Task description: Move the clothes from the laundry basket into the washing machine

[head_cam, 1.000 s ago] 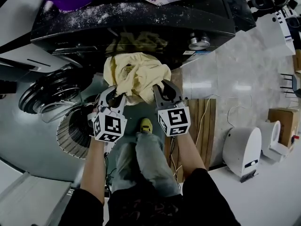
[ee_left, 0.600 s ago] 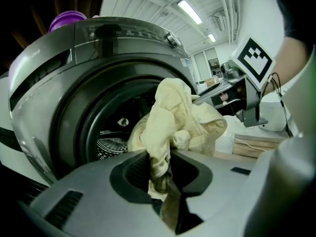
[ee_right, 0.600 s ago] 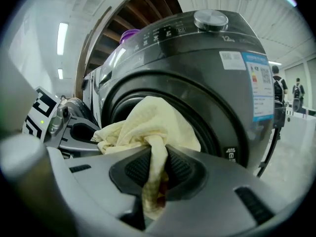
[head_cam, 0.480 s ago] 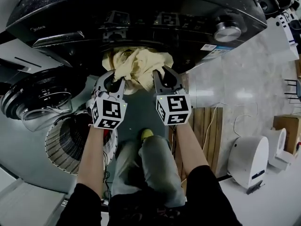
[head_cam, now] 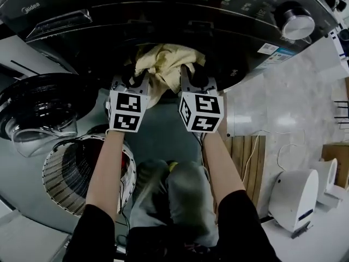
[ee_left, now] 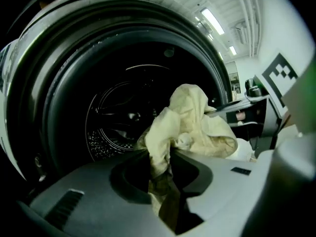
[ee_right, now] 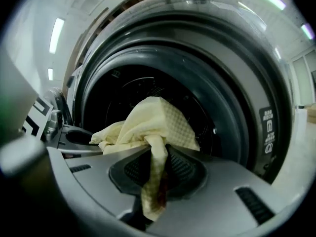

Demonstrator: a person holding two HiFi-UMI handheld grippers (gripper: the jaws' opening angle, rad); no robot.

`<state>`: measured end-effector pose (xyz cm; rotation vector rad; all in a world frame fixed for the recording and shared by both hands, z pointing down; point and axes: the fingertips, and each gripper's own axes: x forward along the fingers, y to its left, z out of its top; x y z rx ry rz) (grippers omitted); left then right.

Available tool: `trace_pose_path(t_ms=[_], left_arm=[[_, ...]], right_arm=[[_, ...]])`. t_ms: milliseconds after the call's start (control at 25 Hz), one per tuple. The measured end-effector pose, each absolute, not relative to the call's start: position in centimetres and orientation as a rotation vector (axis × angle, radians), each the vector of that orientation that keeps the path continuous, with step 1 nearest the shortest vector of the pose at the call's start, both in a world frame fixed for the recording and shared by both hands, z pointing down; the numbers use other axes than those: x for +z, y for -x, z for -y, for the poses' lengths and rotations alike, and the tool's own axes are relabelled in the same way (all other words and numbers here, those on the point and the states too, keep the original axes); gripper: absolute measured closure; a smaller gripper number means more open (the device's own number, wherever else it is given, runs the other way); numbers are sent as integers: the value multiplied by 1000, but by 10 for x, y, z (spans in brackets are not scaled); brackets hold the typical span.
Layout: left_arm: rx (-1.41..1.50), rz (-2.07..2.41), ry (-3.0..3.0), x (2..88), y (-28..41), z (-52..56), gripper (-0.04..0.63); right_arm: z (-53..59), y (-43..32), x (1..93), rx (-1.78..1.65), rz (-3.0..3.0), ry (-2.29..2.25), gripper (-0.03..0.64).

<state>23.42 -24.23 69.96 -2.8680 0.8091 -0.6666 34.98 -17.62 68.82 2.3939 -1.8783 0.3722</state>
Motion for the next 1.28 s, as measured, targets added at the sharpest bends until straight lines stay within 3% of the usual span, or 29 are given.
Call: trace_pose_path(t_ms=[480, 760, 960, 1280], left_arm=[[-669, -926, 2975, 726, -258, 295, 491], [-722, -960, 3067, 741, -276, 314, 472], [-696, -972, 3112, 742, -279, 314, 408], [-654, -1033, 3074, 733, -267, 321, 373]], right_arm=[[227, -373, 721, 586, 1861, -2432, 534], [244, -380, 735, 740, 1896, -2414, 442], [242, -379, 743, 759, 1882, -2391, 397], [244, -373, 733, 725, 1926, -2390, 374]])
